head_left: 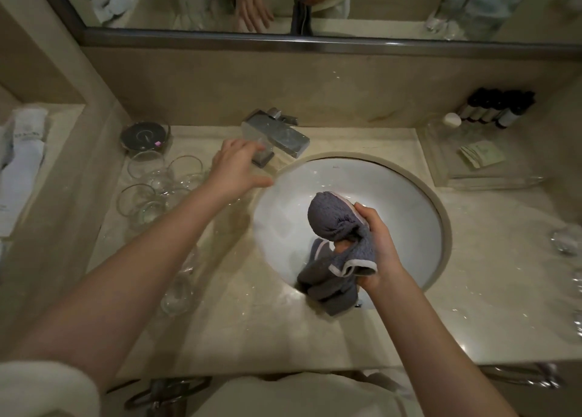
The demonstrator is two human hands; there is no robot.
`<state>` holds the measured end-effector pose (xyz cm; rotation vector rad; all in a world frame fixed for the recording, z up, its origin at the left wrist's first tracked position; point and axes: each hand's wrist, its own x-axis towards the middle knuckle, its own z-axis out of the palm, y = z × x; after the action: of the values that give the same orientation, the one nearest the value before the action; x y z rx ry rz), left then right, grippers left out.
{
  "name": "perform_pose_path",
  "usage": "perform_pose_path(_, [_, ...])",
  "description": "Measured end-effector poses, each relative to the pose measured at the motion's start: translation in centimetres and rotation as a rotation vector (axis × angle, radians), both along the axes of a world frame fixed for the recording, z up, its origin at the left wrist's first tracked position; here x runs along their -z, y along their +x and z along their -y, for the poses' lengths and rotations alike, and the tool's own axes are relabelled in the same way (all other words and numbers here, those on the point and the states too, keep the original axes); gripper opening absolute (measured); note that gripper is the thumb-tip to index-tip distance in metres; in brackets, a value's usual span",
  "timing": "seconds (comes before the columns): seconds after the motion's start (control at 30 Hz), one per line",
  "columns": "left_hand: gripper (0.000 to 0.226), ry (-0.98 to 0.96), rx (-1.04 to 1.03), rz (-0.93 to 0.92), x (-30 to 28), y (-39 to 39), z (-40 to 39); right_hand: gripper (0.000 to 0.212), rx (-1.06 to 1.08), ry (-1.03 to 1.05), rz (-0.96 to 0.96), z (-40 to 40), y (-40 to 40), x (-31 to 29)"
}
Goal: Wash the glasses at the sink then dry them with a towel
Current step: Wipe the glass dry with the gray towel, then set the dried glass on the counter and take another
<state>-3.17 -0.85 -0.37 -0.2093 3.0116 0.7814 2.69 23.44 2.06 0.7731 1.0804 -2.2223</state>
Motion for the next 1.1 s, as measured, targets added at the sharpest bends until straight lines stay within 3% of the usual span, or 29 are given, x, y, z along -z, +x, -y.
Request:
perform_pose_path(0.27, [0.052,0.244,0.292,-0.019,-1.6,-3.1,-14.8,0.027,0.221,-0.052,0.068,-9.4,1.0,1.6])
perform_pose_path(0.47, [0.054,0.27,0.508,0.072,-1.3,-5.5,-27.2,0.042,0.358,-0.044,0.146,-17.3,1.5,4.9])
perform_pose_path(0.63, [0.055,0.262,0.644,0.201,-0.1,-8.1,-37.5,0.038,0.389,-0.035,0.167,-21.4,1.3,6.4])
perform_pose_path(0.83, [0.067,0.26,0.74,0.26,1.1,-11.6,-48.8,0.048,0.347,0.025,0.218,-25.9,-0.2,7.7])
perform_pose_path(0.93, [0.079,0.269,0.764,0.29,1.9,-12.9,-53.1,0.04,0.337,0.02,0.201,-28.0,-1.1,8.2])
perform_pose_path(1.03, [0.092,0.266,0.781,0.326,3.1,-13.8,-56.0,0.06,0.353,-0.049,0.191,-29.9,-1.5,9.2])
perform_pose_path(1.1, [0.097,0.238,0.799,0.34,3.8,-14.2,-57.4,0.052,0.347,-0.057,0.199,-30.6,-1.9,9.4])
